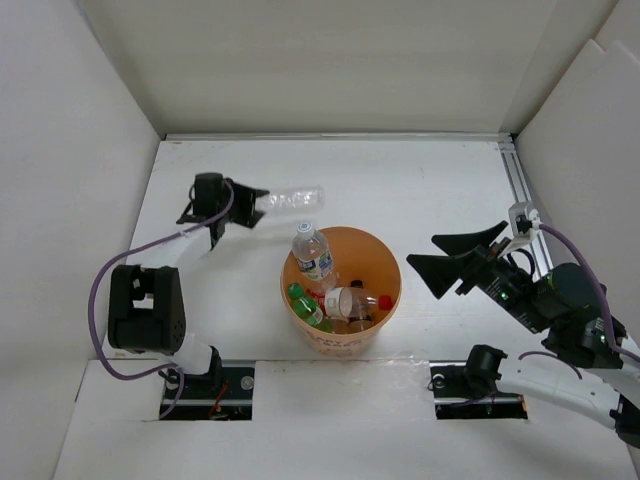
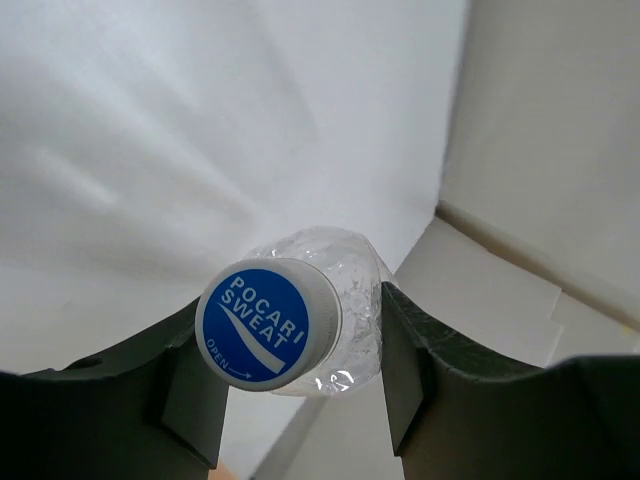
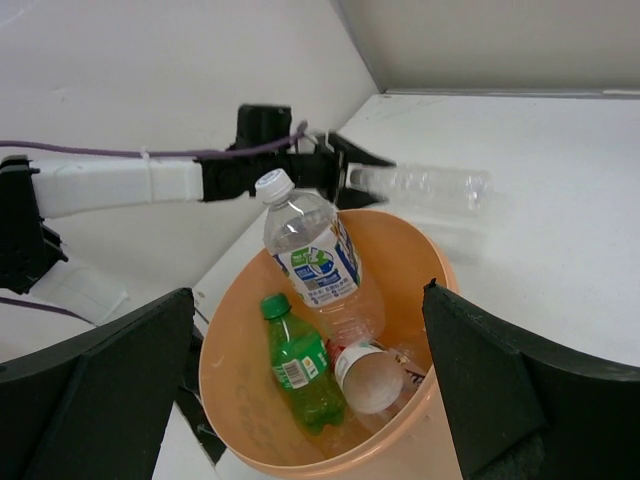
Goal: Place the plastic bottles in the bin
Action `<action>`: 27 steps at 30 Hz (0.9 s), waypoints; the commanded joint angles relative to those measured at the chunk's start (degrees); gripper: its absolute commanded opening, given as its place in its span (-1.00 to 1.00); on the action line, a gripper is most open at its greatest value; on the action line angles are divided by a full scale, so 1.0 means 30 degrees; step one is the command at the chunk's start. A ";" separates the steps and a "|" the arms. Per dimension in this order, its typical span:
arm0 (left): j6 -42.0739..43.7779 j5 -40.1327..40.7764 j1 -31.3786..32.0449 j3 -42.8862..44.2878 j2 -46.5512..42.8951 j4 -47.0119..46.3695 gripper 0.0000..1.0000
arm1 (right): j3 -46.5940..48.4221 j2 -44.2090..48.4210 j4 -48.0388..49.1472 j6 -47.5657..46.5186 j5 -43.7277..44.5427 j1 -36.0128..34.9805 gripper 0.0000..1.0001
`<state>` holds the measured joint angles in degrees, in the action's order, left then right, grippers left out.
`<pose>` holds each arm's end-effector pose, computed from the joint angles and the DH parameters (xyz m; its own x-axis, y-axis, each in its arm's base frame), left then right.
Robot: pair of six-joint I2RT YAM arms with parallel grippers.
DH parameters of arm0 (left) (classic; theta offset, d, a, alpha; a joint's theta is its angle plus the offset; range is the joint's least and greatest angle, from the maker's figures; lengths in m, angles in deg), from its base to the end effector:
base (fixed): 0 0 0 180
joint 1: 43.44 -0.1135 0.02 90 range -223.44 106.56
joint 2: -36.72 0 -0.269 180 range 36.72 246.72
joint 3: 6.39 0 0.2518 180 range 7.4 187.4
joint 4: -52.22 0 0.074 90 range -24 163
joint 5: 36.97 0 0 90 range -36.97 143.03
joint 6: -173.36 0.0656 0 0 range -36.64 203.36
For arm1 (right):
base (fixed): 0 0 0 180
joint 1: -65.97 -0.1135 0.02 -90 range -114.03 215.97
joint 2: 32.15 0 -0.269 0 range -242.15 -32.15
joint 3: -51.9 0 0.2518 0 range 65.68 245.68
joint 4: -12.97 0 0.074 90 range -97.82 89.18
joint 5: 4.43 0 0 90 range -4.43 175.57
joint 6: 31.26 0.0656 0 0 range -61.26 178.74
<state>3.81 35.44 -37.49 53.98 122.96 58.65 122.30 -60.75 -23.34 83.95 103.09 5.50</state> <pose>0.3404 -0.0554 0.1991 -0.4434 -0.8963 0.0055 -0.4587 0.2216 -0.8605 0.0701 0.0838 0.4232 -0.2478 0.3866 -0.8883 -0.6372 0.6257 0.4500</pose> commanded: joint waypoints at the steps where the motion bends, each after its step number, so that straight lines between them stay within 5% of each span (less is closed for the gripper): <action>1: 0.4740 0.1262 -0.0374 0.4470 -0.1091 0.0194 -1.00 | 0.1252 -0.0369 -0.0051 -0.0347 0.0284 -0.0176 1.00; 8: 0.9926 -0.2511 -0.0550 1.0949 -0.1497 -0.0039 -1.00 | 0.3150 -0.2182 0.0330 -0.2654 -0.0566 -0.0176 1.00; 14: 1.2420 -0.6584 0.0442 1.4669 -0.2493 0.1013 -1.00 | 0.7282 -0.7071 -0.0811 -0.5852 -0.0925 -0.0176 1.00; 20: 1.3065 -1.0131 0.0622 1.5144 -0.4306 0.2038 -1.00 | 1.2263 -1.1610 -0.2625 -0.9043 0.0984 -0.0176 1.00; 27: 1.4912 -1.1629 0.0622 1.6287 -0.6095 0.5549 -1.00 | 1.5697 -1.3230 -0.5324 -1.2649 0.0957 -0.0526 1.00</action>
<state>44.40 4.80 -35.30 99.84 107.57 71.09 164.77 -101.71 -36.35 52.59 104.86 5.17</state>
